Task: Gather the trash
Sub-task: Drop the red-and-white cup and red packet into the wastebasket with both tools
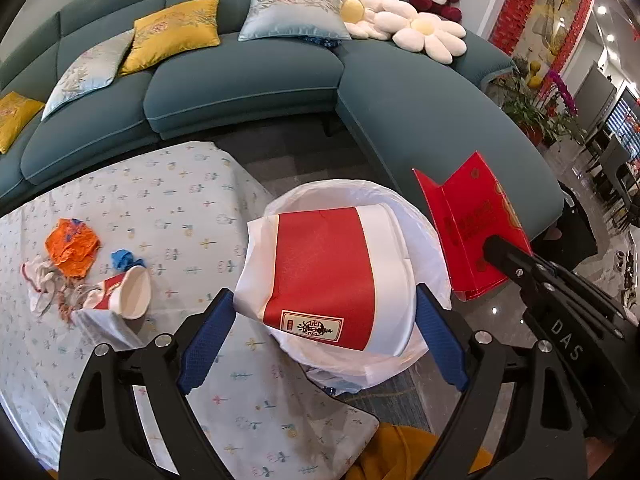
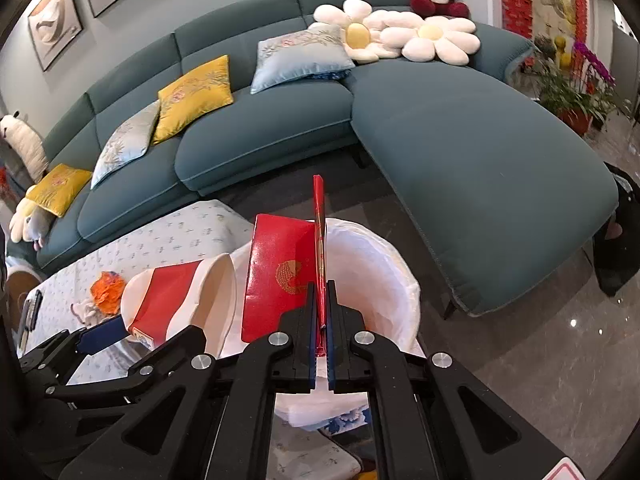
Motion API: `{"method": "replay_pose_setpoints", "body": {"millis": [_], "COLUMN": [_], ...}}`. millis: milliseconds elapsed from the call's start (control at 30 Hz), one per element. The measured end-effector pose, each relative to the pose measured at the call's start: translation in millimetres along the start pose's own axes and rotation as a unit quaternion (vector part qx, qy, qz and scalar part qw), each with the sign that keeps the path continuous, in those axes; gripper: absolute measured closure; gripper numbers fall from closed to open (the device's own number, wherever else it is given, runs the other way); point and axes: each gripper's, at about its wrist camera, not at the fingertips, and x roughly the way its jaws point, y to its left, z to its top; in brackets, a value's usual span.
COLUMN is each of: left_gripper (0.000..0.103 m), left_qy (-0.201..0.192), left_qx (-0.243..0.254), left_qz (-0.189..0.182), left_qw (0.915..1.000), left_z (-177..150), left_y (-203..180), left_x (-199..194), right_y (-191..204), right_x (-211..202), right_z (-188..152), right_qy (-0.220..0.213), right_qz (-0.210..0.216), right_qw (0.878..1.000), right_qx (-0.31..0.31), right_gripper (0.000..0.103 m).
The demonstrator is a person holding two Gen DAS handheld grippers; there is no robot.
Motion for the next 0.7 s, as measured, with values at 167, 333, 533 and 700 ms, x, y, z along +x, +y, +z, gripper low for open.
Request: {"method": "replay_pose_setpoints", "body": {"millis": [167,333,533,700], "left_gripper": [0.018,0.013,0.012,0.012], "left_qy": [0.001,0.002,0.001,-0.002], "left_qx": [-0.002,-0.022,-0.044,-0.056], "left_qz": [-0.010,-0.014,-0.003,0.010], "left_qw": [0.9999,0.9997,0.9990,0.9984], "left_z": [7,11,8,3], "left_y": [-5,3,18,33], "left_x": [9,14,12,7], "right_y": [-9,-8,1,13], "right_x": [8,12,14,10], "right_z": [4,5,8,7], "right_qy": [0.003,0.005,0.006,0.001], "right_qz": [-0.005,0.000,0.005,0.008], "right_qw": [1.000,1.000,1.000,1.000], "right_qx": [0.004,0.008,-0.003,-0.010], "right_gripper": [0.100,0.091,0.081,0.069]}}
